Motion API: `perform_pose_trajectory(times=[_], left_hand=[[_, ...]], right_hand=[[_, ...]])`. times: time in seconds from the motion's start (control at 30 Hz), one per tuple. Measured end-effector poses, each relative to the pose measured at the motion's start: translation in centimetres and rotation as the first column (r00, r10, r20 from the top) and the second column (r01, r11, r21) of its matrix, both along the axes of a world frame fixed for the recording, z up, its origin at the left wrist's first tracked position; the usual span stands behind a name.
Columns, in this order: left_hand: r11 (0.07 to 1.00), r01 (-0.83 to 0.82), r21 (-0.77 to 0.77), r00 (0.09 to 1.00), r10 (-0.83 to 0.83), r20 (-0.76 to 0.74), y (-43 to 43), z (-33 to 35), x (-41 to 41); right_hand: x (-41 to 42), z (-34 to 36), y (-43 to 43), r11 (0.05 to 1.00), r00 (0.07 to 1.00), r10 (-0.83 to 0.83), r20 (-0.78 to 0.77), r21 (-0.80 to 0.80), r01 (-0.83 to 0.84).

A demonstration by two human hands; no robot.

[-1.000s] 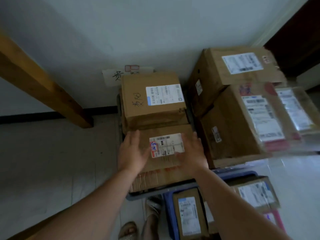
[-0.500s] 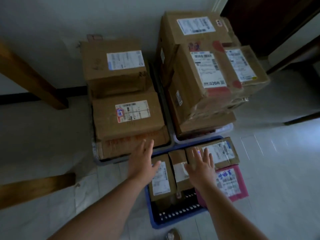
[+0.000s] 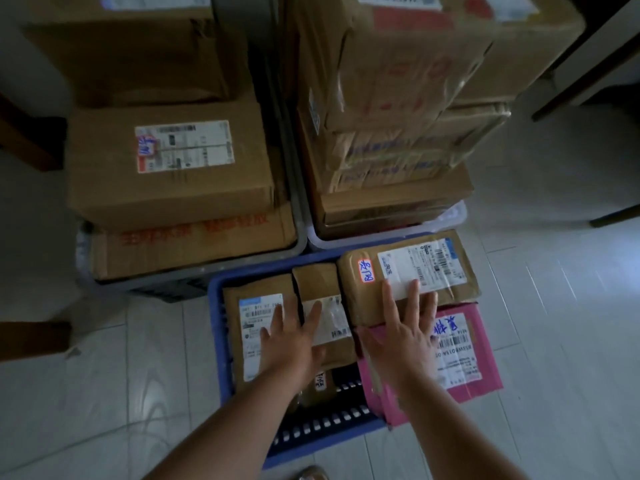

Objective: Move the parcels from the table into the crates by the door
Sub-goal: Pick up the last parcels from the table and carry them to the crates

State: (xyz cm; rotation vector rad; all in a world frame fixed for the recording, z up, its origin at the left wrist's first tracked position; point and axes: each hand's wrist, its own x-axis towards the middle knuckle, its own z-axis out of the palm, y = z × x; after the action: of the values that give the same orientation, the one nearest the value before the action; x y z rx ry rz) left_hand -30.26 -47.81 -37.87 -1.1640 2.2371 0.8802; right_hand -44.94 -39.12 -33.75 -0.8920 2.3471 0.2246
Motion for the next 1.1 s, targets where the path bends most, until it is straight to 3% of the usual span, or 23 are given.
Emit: perform_pose_trajectory(times=[0.07,0.2,0.4,0.47,0.63,0.77,0.87,0.97,1.1], left_hand=[[0.999,0.033,0.040,0.999,-0.035,0.041,0.5,-2.1,-0.3],[0.999,0.023,0.035,1.000,-0.023,-0.018,1.3,-4.7,0.1],[0.985,-0.032,0.167,0.999,0.030,0.013,-0.9,-0.8,-0.9],[0.987,-0.101,0.124,0.991,0.111,-0.080,-1.7,2.0,-0.9],[0.927,-0.375,-0.001,0.863,0.349,-0.365,-5.5,12.6,-1.3],[0.847,-0.528,-0.058,0.698,0.394,-0.598,-10.0,21.4,-4.6],[0.826,-0.548,-0.136,0.645,0.313,-0.697,-13.1,26.8,-7.9],[0.812,-0.530,-0.242,0.696,0.254,-0.671,-15.7,30.0,-11.0],[0.858,-0.341,-0.384,0.888,0.161,-0.430,-18.9,30.0,-14.6]], right_hand=[[0.2,-1.3,0.6,0.999,0.999,0.012,-0.033,-0.053,-0.014],[0.1,-2.7,0.9,0.994,0.997,0.037,-0.072,-0.102,-0.044],[-0.4,-0.2,0.1,1.000,0.999,0.017,0.035,0.009,-0.017],[0.0,1.9,-0.3,1.000,0.996,-0.027,0.079,-0.007,0.028],[0.6,10.9,-3.2,0.904,0.969,-0.239,0.068,-0.349,0.248],[-2.7,19.0,-7.3,0.826,0.974,-0.226,-0.007,-0.531,0.187],[-6.1,24.3,-10.5,0.770,0.978,-0.195,-0.072,-0.629,0.107],[-9.5,27.6,-14.0,0.781,0.984,-0.136,-0.114,-0.623,0.036],[-13.4,28.2,-19.0,0.866,0.992,-0.033,-0.118,-0.499,-0.031]])
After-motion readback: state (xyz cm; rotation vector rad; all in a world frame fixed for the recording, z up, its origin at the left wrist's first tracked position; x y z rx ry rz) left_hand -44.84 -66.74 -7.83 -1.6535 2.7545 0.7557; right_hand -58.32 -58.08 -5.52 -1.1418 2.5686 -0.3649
